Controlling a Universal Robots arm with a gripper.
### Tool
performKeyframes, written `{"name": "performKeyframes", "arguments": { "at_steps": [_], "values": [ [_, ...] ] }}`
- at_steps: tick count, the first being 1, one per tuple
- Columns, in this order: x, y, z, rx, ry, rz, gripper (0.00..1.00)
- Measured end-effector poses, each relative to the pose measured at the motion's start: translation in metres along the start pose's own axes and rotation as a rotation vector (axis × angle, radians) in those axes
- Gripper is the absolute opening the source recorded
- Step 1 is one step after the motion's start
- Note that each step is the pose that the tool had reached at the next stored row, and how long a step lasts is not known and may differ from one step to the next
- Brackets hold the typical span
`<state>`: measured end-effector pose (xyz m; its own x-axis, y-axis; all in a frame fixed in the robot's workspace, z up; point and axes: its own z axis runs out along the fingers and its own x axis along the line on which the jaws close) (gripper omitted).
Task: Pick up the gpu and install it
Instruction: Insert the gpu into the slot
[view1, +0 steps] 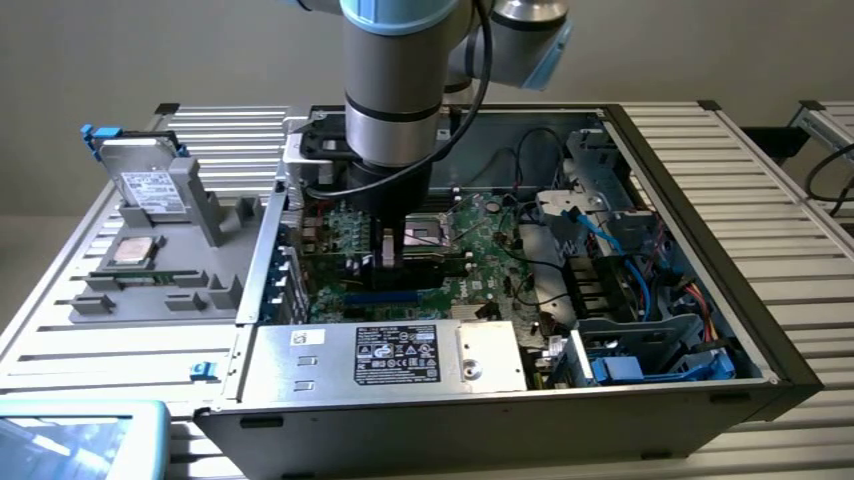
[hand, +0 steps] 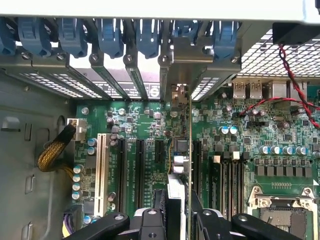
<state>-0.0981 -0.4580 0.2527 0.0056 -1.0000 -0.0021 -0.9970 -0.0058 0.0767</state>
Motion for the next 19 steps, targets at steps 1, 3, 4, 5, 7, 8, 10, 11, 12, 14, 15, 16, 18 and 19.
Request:
{"name": "performKeyframes", "arguments": {
  "at_steps": [1,3,4,5,7,8,10,11,12,14,15,16,18,19],
  "values": [
    [0.0,0.0006,0.0001,0.0001,-0.0002,0.0,0.29],
    [0.0,0.0014,0.0004,0.0,-0.0007,0.0,0.29],
    [0.0,0.0015,0.0005,-0.0001,-0.0014,0.0,0.29],
    [0.0001,0.0017,0.0006,-0.0001,-0.0033,0.0,0.29],
    [0.0005,0.0019,0.001,0.0001,-0.0109,0.0,0.29],
    [0.0008,0.0019,0.0011,0.0001,-0.0131,0.0,0.29],
    [0.001,0.0019,0.0012,0.0001,-0.015,0.001,0.29],
    [0.001,0.0019,0.0013,0.0001,-0.0151,0.001,0.29],
    [0.001,0.0018,0.0013,0.0,-0.0151,0.001,0.29],
    [0.001,0.0018,0.0014,0.0001,-0.0153,0.001,0.29],
    [0.001,0.0019,0.0013,0.0001,-0.0152,0.001,0.29],
    [0.0011,0.0018,0.0018,0.0002,-0.0154,0.001,0.29],
    [0.0011,0.0018,0.0028,0.0,-0.0151,0.001,0.29],
    [0.001,0.0017,0.0033,0.0001,-0.0152,0.001,0.29]
  ]
}}
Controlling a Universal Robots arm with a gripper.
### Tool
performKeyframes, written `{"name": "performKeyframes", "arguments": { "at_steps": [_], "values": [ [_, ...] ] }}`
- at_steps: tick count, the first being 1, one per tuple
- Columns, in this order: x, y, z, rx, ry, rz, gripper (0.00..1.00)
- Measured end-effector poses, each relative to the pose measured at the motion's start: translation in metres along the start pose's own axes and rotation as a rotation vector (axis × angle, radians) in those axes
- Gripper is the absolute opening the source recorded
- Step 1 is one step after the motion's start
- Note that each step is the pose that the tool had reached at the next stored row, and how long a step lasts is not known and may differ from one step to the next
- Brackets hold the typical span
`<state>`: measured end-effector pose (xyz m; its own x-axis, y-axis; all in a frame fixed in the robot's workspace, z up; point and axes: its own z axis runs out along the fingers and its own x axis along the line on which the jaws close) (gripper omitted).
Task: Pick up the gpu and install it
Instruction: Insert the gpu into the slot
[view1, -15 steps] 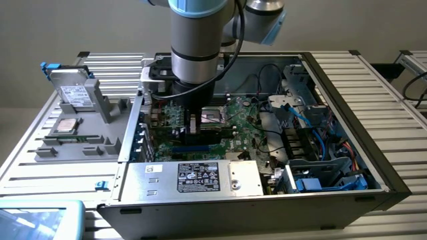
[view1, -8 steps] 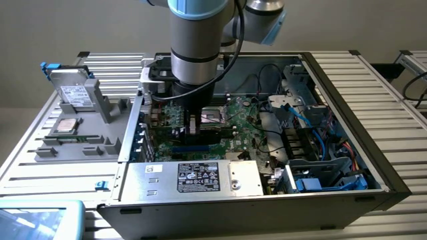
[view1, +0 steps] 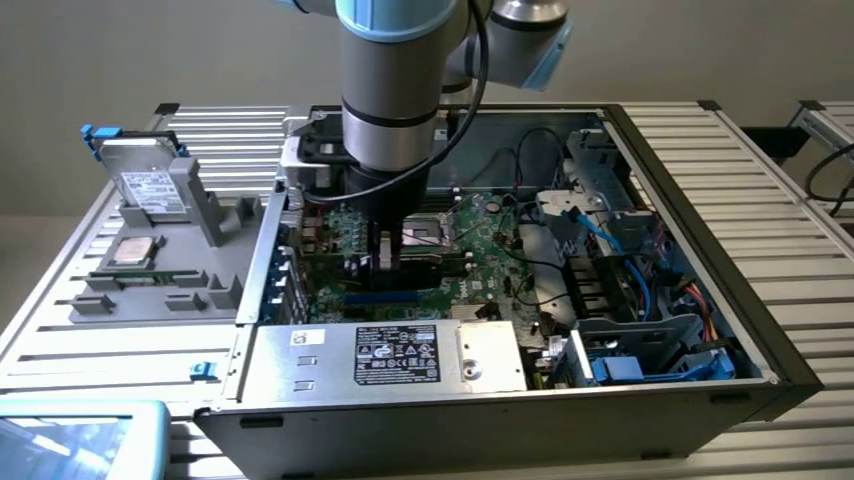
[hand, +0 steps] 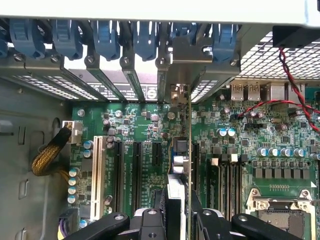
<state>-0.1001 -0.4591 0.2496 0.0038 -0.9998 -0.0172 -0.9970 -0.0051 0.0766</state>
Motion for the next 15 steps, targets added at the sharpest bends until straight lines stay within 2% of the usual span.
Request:
{"name": "performKeyframes", "arguments": {
  "at_steps": [13,15],
  "values": [
    [0.0001,-0.0002,0.0028,0.0,0.001,0.0,0.29],
    [0.0,-0.0002,0.0029,0.0001,0.0029,0.0,0.29]
  ]
}}
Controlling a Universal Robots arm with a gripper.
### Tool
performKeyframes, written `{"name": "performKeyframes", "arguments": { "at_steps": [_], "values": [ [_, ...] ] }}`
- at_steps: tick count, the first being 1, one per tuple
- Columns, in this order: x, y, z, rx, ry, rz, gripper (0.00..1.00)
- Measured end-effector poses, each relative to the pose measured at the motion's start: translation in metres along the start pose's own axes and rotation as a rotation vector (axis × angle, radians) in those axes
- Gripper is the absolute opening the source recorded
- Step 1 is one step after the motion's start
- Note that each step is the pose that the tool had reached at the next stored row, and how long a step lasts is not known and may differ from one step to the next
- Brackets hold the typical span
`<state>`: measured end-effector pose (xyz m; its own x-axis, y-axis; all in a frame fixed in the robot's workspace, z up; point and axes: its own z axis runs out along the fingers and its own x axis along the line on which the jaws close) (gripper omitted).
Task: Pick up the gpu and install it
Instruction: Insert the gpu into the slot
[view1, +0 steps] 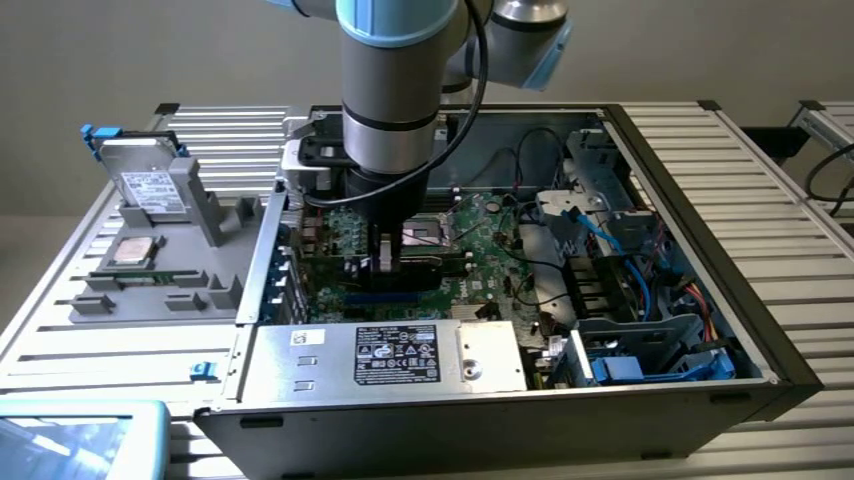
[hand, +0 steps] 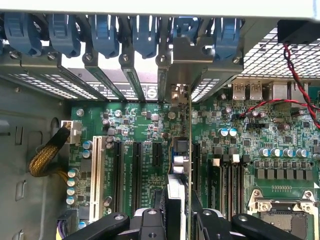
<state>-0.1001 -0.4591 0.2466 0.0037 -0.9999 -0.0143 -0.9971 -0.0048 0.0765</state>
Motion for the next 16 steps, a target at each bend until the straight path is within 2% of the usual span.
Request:
{"name": "performKeyframes", "arguments": {
  "at_steps": [4,16],
  "values": [
    [0.0,0.0,0.0004,-0.0001,0.0068,0.0,0.29],
    [-0.0001,0.0005,0.0028,-0.0001,0.0076,0.0,0.29]
  ]
}}
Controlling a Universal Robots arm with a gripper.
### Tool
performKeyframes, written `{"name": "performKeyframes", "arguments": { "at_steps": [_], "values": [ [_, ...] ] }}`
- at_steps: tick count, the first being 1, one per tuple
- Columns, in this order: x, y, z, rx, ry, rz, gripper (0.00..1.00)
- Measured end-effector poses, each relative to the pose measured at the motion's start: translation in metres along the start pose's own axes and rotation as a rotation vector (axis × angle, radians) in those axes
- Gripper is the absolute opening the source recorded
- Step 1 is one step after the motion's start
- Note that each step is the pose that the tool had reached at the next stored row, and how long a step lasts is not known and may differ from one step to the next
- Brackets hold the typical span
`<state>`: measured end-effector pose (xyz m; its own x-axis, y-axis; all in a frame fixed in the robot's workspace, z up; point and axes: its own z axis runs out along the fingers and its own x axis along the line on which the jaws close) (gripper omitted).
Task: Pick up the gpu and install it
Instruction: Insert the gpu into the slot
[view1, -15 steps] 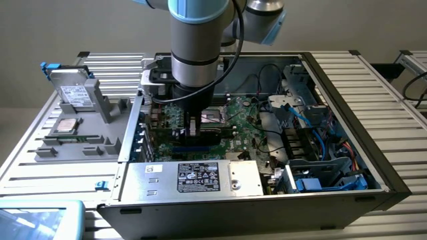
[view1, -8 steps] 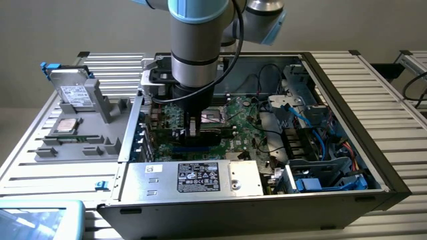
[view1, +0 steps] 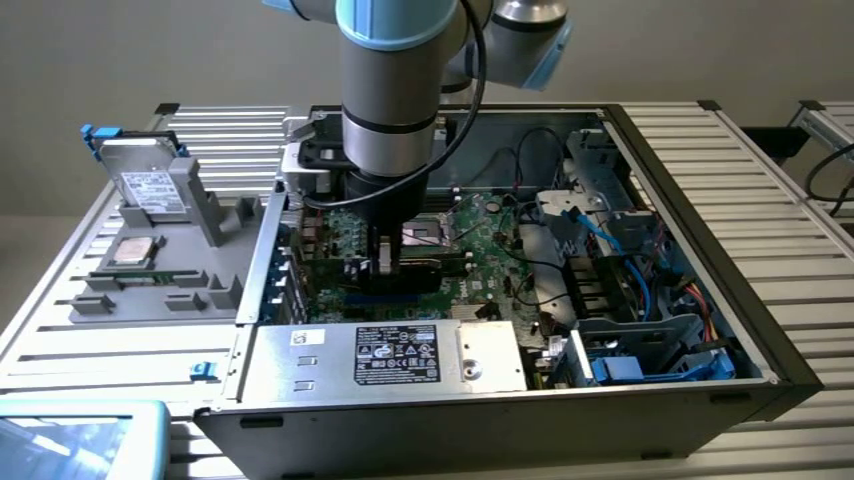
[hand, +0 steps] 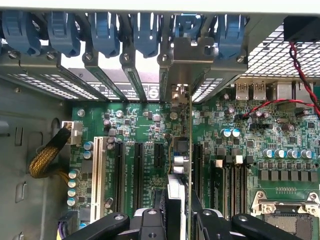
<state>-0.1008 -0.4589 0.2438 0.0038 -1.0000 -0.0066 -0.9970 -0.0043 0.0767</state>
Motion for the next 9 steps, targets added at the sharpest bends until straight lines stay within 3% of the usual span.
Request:
{"name": "performKeyframes", "arguments": {
  "at_steps": [9],
  "values": [
    [0.0,0.0014,0.0001,0.0,0.0007,0.0,0.29]
  ]
}}
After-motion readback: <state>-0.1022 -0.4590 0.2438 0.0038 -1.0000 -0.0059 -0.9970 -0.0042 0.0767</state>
